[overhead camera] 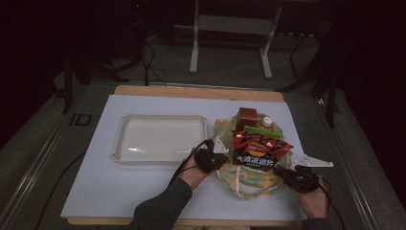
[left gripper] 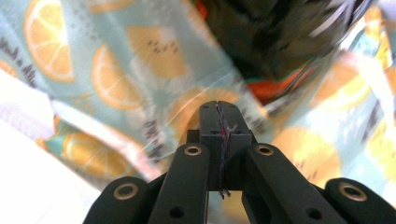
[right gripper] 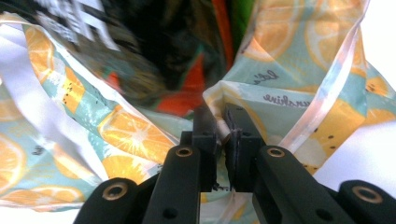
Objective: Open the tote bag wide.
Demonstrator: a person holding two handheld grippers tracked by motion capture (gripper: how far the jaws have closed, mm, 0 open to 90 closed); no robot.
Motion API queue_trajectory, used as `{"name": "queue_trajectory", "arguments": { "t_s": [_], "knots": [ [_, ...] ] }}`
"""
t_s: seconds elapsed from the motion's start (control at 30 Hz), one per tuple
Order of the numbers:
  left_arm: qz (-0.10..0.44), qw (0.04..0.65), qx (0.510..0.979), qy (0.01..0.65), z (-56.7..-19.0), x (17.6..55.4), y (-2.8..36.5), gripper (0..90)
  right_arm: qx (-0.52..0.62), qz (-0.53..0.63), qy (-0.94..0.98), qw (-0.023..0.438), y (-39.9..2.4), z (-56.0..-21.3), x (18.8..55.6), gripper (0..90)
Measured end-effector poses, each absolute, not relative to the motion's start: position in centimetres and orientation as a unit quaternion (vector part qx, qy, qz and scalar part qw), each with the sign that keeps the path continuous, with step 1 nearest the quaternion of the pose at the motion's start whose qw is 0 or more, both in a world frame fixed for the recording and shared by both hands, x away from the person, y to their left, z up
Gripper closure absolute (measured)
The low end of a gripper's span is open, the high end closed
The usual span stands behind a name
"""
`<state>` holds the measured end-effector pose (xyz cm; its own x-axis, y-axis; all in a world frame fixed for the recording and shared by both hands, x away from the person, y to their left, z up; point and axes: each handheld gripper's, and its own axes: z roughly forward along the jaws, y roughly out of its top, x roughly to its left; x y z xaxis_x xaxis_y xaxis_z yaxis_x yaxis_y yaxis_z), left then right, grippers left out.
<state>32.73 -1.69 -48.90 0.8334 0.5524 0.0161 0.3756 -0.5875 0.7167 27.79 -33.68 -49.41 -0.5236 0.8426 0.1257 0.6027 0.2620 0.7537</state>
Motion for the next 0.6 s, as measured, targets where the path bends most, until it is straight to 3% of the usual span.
{"name": "queue_trajectory", "arguments": {
  "t_s": [0.27,0.33,0.6],
  "knots": [
    [0.12,0.38,0.87,0.29,-48.5,33.1,-0.1,88.6,0.469,0.391,0.774,0.166,-33.8,-49.4,27.8,81.6],
    [0.107,0.401,0.864,0.284,-48.1,32.9,0.3,75.9,0.459,0.405,0.772,0.172,-33.8,-49.1,27.8,74.0],
    [0.076,0.441,0.852,0.271,-46.7,32.5,0.9,60.8,0.447,0.417,0.77,0.18,-34.0,-48.4,27.5,66.1]
  ]
}}
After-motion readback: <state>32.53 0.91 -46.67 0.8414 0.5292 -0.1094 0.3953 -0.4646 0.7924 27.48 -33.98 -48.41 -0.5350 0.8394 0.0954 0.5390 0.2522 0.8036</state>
